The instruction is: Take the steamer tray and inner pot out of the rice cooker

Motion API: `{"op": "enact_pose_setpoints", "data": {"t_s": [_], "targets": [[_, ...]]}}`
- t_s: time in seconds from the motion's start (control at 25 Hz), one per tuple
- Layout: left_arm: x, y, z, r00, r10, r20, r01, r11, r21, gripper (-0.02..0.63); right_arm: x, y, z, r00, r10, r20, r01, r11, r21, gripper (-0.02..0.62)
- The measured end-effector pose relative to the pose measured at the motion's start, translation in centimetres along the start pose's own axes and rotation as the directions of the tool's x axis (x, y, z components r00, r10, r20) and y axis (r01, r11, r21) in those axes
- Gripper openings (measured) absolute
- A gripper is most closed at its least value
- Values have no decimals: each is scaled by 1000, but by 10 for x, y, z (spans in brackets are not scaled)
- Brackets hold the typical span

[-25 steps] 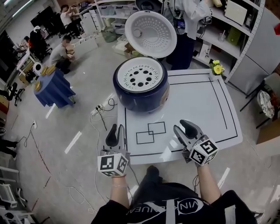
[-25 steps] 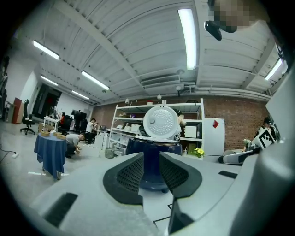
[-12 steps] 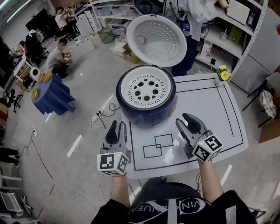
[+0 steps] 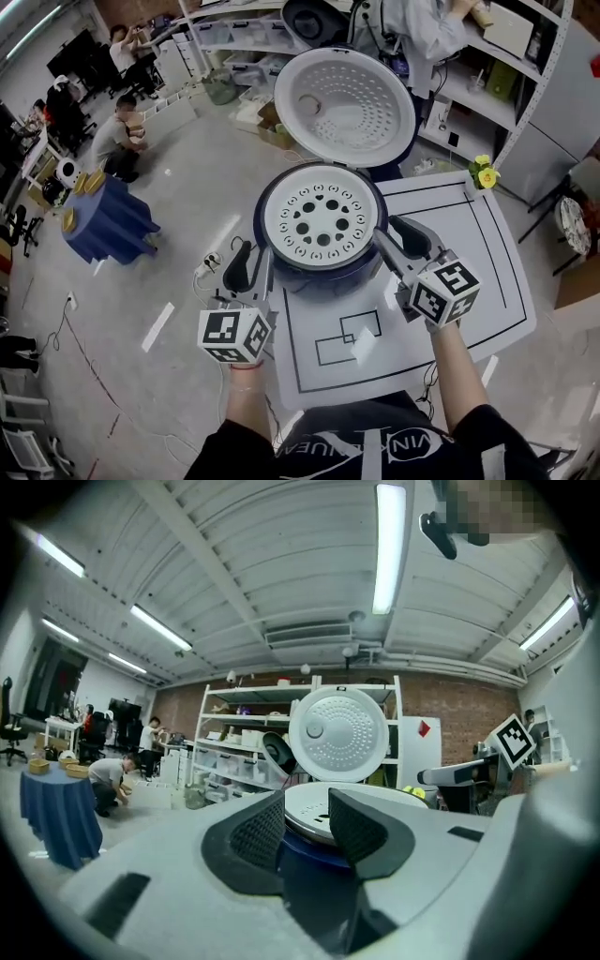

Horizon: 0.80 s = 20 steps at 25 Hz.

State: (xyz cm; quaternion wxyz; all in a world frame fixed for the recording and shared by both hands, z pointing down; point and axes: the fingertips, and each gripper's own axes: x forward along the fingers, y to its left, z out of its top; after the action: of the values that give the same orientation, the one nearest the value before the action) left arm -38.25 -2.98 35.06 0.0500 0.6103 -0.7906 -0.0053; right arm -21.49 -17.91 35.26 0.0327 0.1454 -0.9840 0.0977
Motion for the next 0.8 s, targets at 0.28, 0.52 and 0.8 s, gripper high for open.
{"op": "enact_pose_setpoints", "data": {"t_s": [0.28,0.52,0.8], "targets": [[30,8,7,997,13,-78,-9,999,49,124,59,-18,12,971,-103,-217,39,959,-280,143],[43,4,-1,992,24,-124,-15,997,73,127,90,-28,-6,903,-163,-399,-10,918,-397,175],[50,13,-3,991,53,-125,-42,995,87,130,110,-40,-22,808,-264,-527,-51,860,-508,181]]}}
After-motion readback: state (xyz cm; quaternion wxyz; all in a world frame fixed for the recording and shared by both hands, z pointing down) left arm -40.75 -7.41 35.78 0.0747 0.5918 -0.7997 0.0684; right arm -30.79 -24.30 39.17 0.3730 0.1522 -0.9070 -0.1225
